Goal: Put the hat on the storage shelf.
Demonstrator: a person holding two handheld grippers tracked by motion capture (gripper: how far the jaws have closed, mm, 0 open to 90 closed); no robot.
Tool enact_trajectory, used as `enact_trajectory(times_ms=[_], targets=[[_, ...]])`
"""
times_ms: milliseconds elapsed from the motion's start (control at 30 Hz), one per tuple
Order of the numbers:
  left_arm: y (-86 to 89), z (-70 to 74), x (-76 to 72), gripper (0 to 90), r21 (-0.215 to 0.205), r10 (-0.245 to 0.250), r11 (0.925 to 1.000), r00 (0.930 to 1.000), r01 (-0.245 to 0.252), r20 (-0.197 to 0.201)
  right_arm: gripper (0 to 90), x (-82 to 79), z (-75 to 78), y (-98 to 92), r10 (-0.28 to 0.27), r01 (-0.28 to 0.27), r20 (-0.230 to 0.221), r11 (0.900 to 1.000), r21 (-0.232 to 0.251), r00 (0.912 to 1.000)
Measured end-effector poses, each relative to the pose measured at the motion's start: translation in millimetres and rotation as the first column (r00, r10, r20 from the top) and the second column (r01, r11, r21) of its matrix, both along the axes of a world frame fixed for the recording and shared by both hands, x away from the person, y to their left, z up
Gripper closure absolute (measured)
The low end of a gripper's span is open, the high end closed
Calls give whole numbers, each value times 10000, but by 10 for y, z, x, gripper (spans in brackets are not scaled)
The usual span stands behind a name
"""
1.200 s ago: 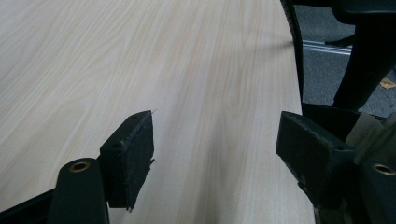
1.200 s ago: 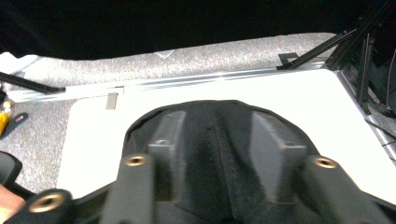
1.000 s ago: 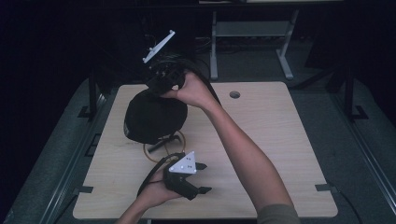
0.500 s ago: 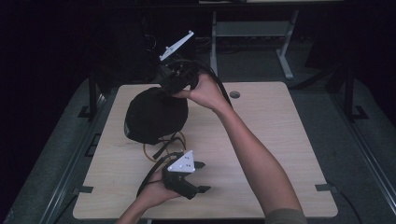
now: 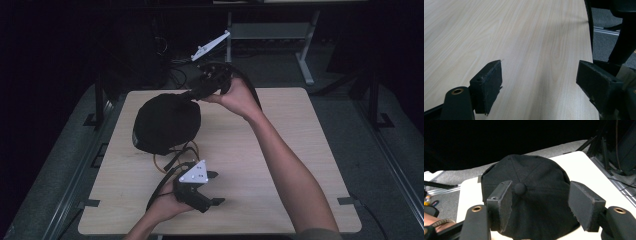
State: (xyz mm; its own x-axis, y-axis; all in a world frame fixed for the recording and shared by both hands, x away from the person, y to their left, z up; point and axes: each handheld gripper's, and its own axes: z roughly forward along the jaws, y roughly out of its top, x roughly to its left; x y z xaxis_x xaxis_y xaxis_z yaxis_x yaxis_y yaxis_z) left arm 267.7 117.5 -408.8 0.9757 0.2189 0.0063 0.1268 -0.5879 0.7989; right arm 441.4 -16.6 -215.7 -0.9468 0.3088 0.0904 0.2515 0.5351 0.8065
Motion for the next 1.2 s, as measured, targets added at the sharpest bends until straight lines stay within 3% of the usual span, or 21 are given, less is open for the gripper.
enact_trajectory(times_ms=[833, 900, 1200], targets=[[2, -21, 17, 197, -93, 199, 9998, 9997, -200, -158, 323, -105, -101, -838, -1133, 1138, -167, 9930, 325, 9934], [-3, -15, 12, 197, -170, 206, 9996, 9998, -207, -87, 318, -143, -101, -897, -1284, 1297, -337, 9908, 378, 9911], [-5, -17, 22, 196, -182, 193, 9996, 9998, -194, -85, 306, -227, -236, -1217, -1675, 1693, -409, 9844, 468, 9850]])
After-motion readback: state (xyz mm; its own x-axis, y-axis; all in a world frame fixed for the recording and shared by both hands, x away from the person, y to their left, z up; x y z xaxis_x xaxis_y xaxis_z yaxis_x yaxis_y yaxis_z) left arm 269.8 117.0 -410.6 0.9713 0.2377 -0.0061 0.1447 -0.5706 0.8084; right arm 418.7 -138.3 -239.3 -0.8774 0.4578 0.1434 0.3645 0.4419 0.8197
